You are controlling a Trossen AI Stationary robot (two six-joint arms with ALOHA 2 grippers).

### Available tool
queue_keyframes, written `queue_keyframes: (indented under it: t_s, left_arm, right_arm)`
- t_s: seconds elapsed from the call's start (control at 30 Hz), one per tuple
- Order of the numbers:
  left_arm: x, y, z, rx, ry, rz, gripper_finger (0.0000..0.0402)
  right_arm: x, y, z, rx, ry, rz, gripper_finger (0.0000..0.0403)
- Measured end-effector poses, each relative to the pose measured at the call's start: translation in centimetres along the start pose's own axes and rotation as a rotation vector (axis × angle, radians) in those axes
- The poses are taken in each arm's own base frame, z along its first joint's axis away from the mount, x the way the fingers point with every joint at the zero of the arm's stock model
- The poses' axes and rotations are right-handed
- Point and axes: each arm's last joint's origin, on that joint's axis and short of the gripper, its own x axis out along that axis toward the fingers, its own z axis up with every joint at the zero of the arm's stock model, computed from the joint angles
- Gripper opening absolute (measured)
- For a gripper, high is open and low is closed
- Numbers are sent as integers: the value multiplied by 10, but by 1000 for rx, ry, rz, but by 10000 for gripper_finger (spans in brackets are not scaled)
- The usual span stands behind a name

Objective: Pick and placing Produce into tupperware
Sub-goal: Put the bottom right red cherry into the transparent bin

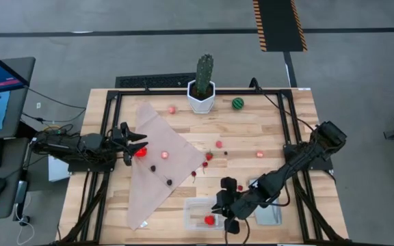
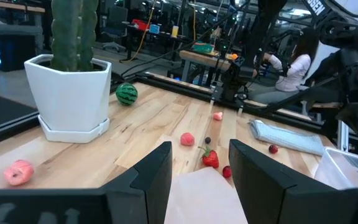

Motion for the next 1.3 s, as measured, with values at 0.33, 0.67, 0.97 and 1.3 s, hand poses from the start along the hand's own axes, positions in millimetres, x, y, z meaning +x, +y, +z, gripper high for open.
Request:
queue_keyframes:
  t_s: [0.33, 0.67, 0.97, 1.3]
  left_arm:
    - [0, 0, 0, -2, -1, 0, 149]
    - [0, 0, 0, -28, 0, 2, 149]
    - [0, 0, 0, -51, -2, 6, 149]
    - [0, 1, 1, -51, -12, 43, 149]
  right_arm:
    - [-34, -41, 21, -24, 60, -189, 81]
    - [-54, -101, 28, 35, 151, -562, 133]
    - [-39, -139, 13, 149, 457, -607, 277]
    - [-45, -115, -8, 257, 616, -571, 286]
